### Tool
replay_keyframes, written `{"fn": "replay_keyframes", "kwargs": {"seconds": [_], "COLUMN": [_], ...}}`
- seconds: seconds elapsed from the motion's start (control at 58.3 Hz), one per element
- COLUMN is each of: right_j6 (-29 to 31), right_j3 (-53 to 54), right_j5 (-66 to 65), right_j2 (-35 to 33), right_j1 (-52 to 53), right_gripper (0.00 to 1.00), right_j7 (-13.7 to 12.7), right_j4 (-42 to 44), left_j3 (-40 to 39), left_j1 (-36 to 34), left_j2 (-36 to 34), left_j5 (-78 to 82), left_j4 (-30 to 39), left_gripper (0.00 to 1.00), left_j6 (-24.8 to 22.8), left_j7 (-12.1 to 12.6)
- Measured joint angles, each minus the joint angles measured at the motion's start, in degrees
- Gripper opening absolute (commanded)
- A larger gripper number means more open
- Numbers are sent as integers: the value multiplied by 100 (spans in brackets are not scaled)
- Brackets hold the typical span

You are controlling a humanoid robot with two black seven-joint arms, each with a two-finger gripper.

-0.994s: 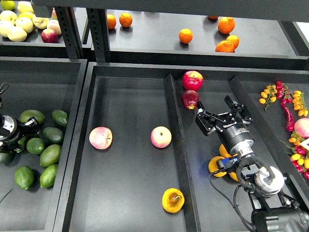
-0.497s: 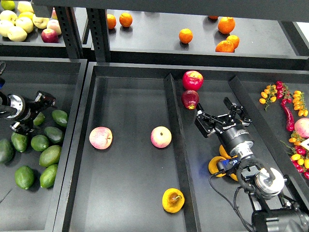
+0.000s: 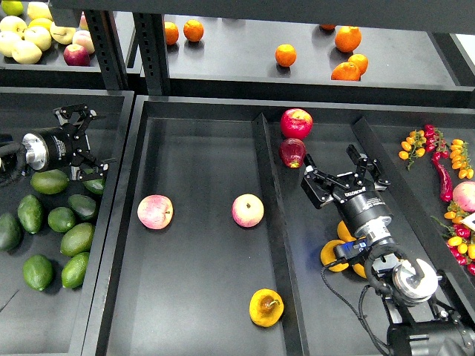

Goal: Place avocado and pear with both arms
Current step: 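Withdraw the left gripper and raise the right gripper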

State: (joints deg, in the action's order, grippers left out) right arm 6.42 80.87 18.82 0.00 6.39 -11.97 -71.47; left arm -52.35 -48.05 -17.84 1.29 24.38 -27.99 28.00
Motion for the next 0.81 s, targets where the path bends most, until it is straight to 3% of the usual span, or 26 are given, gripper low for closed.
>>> {"fn": "replay_keyframes", "kwargs": {"seconds": [0.274, 0.6, 0.806], "right_j6": [209, 655, 1005], "right_j3": [-23, -119, -282], "right_j5": [8, 9, 9], "right_j2": [-97, -693, -1188], "right_j1": [-69, -331, -547], "right_gripper": [99, 99, 99], "right_j7": [-64, -453, -856], "right_j4": [-9, -9, -6], "left_j3": [-1342, -2441, -2945], "left_j1": [802, 1763, 2331], "left_j2": [554, 1368, 1753], "left_j5": [-840, -1042, -1050], "left_j4": [694, 1328, 1715], "left_gripper": [99, 99, 99], "left_j6": [-1, -1, -1], "left_j7": [-1, -1, -1]}}
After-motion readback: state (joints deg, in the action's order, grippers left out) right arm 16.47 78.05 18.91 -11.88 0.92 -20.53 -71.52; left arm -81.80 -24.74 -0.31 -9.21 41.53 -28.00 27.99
